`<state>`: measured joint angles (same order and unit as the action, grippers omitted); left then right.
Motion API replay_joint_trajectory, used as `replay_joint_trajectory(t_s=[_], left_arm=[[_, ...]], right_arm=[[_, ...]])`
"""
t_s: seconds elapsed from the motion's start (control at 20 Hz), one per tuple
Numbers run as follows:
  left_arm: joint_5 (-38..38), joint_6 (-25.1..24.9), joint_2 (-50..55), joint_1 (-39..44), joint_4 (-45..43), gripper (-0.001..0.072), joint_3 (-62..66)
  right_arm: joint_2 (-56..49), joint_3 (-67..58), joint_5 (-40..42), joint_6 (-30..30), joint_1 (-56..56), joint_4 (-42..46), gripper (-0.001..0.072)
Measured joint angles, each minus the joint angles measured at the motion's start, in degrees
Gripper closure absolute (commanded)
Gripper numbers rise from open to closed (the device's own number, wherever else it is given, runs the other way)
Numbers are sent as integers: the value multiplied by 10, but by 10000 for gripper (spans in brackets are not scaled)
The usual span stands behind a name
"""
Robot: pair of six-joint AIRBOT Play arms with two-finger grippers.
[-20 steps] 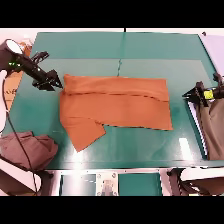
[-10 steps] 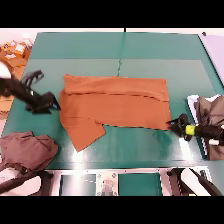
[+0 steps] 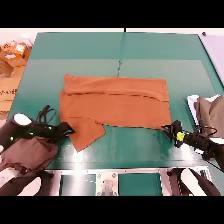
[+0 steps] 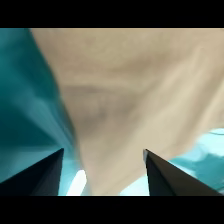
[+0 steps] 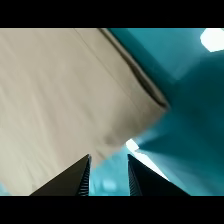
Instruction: Fold the shirts.
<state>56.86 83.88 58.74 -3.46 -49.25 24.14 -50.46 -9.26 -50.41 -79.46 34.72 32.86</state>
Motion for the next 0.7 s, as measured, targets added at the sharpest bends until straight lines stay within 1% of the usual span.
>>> replay_joint_trajectory(t_s=[0.05, 0.1, 0.15, 0.2, 0.25, 0.35, 0.45, 0.6, 0.7], left_arm=[[-29, -5, -2, 19, 28, 131, -14], [-56, -8, -3, 34, 46, 162, -24], [-79, -11, -3, 48, 61, 320, -31], [-97, -13, -3, 58, 66, 576, -38], [-108, -17, -2, 64, 66, 685, -42], [-95, -28, -2, 72, 64, 686, -38], [-59, -32, -4, 76, 52, 687, -11], [26, -14, -5, 78, -17, 687, 55], [85, -2, -12, 79, -56, 687, 96]], right_arm=[[-2, 1, 17, 1, -12, -11, 418], [-7, 2, 35, 3, -27, -25, 421], [-14, 2, 52, 4, -42, -39, 436], [-21, 2, 65, 5, -54, -50, 585], [-28, 0, 78, 8, -64, -54, 696], [-38, -7, 85, 27, -78, -63, 696], [-43, -22, 76, 50, -81, -56, 696], [-43, -54, 47, 61, -65, -22, 696], [-28, -74, 16, 49, -38, 24, 696]])
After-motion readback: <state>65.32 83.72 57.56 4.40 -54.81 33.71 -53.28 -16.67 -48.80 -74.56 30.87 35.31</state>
